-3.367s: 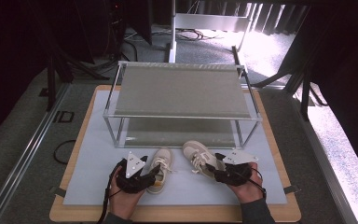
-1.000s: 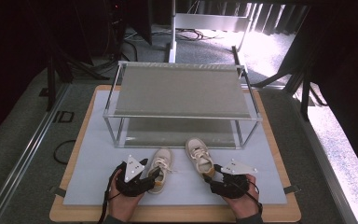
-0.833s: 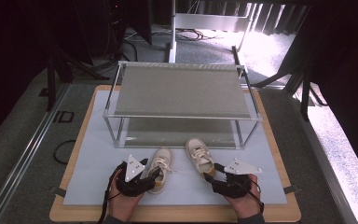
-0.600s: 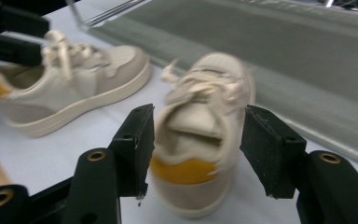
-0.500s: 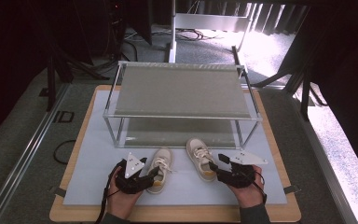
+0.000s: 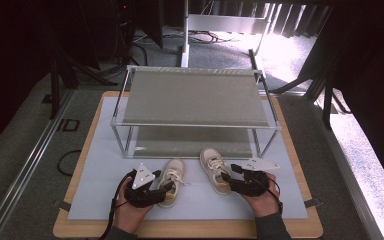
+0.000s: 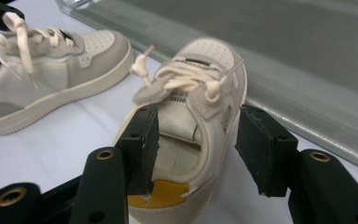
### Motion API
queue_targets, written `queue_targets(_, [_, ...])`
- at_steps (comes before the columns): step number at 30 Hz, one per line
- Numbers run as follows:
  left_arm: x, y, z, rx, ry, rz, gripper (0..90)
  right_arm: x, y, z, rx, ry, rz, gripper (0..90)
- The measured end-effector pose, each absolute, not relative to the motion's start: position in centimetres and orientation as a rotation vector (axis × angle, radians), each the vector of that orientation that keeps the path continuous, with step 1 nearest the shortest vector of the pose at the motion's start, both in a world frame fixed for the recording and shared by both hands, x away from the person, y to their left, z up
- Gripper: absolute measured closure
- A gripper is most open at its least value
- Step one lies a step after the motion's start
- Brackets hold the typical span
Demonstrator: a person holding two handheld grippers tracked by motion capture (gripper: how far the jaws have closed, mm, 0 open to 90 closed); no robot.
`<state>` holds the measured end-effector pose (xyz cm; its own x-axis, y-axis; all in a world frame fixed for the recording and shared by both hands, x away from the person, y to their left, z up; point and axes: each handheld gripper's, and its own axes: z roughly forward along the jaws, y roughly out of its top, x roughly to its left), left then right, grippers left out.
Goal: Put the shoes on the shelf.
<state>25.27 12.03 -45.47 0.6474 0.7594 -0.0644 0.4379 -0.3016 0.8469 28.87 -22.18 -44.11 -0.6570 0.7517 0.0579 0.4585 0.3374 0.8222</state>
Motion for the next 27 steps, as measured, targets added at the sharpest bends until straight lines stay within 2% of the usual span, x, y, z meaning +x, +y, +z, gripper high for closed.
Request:
queue_targets(7, [25.5, 12.2, -45.5, 1.950, 0.940, 0.386, 46.2, 29.9, -22.1, -44.7, 1.119, 2.290, 1.229, 55.5])
queue_targets(12, [25.4, 12.2, -45.2, 1.980, 0.920, 0.399, 51.5, 30.3, -21.9, -44.9, 1.133, 2.300, 1.229, 58.9])
queue_targets(14, [25.3, 12.3, -45.1, 1.978, 0.929, 0.418, 58.4, 30.3, -22.0, -44.9, 1.131, 2.298, 1.230, 59.3])
queue_targets(16, [25.3, 12.4, -45.0, 1.982, 0.941, 0.438, 60.0, 30.2, -22.0, -44.9, 1.132, 2.298, 1.233, 59.6])
queue_targets(18, [25.4, 11.9, -45.2, 2.030, 0.944, 0.485, 59.5, 30.3, -22.0, -44.9, 1.131, 2.298, 1.234, 59.3])
queue_targets(23, [25.5, 11.3, -45.3, 2.021, 0.945, 0.524, 59.8, 30.3, -21.7, -44.8, 1.117, 2.303, 1.210, 58.9])
queue_targets(27, [25.4, 11.0, -45.3, 2.017, 0.952, 0.567, 69.2, 30.4, -21.7, -44.9, 1.122, 2.304, 1.210, 61.6])
